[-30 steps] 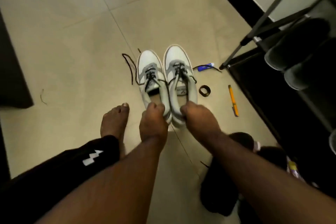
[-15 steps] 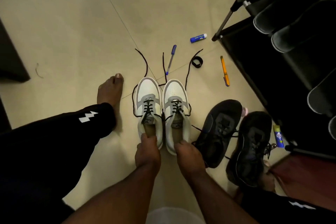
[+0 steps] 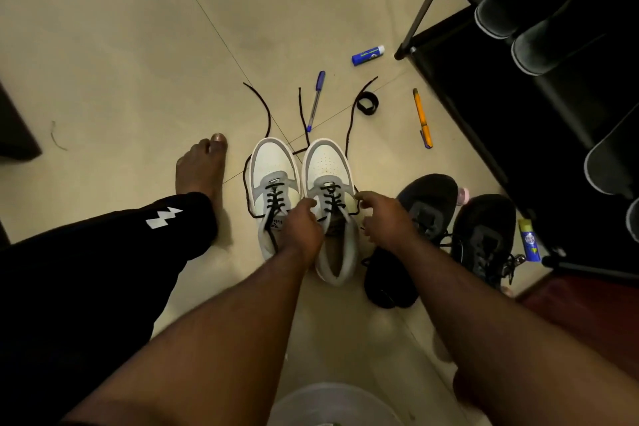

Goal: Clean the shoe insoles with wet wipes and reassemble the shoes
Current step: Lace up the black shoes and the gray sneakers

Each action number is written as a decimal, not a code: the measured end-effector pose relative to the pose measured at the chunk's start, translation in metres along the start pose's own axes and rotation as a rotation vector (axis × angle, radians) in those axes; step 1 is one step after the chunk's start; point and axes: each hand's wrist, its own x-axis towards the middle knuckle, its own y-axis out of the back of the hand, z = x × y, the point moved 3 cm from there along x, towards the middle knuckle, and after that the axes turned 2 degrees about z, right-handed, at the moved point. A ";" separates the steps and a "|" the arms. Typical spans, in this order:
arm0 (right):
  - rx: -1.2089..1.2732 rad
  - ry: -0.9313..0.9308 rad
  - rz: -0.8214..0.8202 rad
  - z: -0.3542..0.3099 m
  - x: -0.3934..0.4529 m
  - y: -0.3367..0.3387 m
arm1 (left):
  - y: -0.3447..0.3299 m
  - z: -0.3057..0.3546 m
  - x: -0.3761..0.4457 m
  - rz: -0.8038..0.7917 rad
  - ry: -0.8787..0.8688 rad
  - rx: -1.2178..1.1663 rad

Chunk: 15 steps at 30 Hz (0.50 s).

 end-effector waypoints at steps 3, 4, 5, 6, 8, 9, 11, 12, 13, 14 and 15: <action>-0.210 0.079 -0.141 0.004 0.011 -0.009 | 0.001 -0.004 0.002 0.021 0.028 -0.016; -0.233 0.103 -0.140 0.005 0.012 -0.008 | 0.001 -0.003 0.002 0.026 0.012 -0.015; -0.243 0.124 -0.140 0.006 0.013 -0.007 | 0.000 -0.002 0.000 0.028 -0.003 -0.007; -0.250 0.143 -0.147 0.007 0.013 -0.005 | 0.000 0.001 -0.002 0.023 -0.016 -0.009; -0.238 0.179 -0.184 0.011 0.010 0.001 | -0.001 0.009 -0.007 -0.011 -0.047 -0.067; -0.206 0.185 -0.208 0.013 0.006 0.004 | -0.002 0.013 -0.011 -0.035 -0.061 -0.106; -0.075 0.137 -0.250 0.015 -0.005 0.013 | 0.000 0.019 -0.016 -0.073 -0.066 -0.149; -0.010 0.096 -0.264 0.015 -0.010 0.019 | 0.002 0.026 -0.017 -0.082 -0.060 -0.150; 0.008 0.068 -0.274 0.017 -0.013 0.026 | 0.005 0.031 -0.018 -0.103 -0.051 -0.139; -0.029 0.069 -0.267 0.016 -0.016 0.034 | 0.009 0.034 -0.017 -0.133 -0.051 -0.107; -0.116 0.086 -0.237 0.017 -0.015 0.044 | 0.015 0.033 -0.012 -0.149 -0.045 -0.058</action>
